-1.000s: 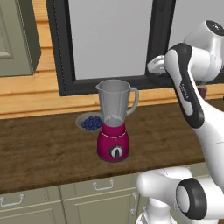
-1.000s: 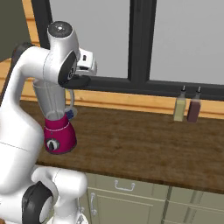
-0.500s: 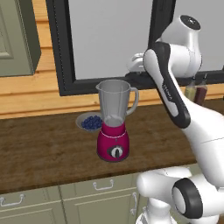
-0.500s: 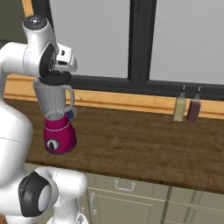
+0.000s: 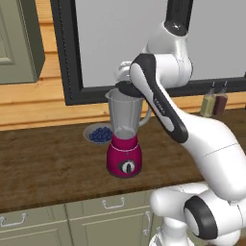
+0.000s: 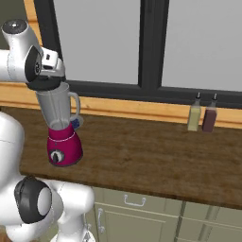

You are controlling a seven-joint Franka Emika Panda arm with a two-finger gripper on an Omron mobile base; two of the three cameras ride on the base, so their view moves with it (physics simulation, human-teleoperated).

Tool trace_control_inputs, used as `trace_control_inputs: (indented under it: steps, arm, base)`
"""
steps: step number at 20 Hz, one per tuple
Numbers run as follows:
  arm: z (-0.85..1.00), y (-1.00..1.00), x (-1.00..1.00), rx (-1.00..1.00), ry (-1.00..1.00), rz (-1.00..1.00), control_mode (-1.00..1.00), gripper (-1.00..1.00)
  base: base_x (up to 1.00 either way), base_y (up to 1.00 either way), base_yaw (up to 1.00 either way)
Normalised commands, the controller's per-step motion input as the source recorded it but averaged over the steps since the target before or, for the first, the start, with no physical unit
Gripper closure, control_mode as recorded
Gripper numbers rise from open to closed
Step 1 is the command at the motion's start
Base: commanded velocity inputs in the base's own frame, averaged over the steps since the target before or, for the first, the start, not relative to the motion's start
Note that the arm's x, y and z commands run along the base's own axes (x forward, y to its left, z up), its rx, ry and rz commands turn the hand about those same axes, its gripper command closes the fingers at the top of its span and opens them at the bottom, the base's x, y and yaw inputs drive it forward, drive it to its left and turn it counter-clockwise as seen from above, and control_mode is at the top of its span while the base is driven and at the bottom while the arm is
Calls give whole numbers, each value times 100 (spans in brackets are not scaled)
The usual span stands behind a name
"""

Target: Close the lid blender by securely placing the lid on top.

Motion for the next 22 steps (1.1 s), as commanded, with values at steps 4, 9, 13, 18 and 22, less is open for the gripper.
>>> trace_control_inputs:
  steps: [4, 9, 13, 18, 22]
  arm:
    - [0, 32, 24, -1, 0, 0, -100, 100]
    - [0, 2, 23, 0, 0, 0, -100, 100]
    - [0, 0, 22, 0, 0, 0, -100, 100]
    - [-8, 0, 15, -1, 0, 0, -100, 100]
    - [-12, 0, 3, -2, 0, 0, -100, 100]
  base:
    - [0, 0, 0]
    - [0, 0, 0]
    - [0, 0, 0]
    - [0, 0, 0]
    - [0, 0, 0]
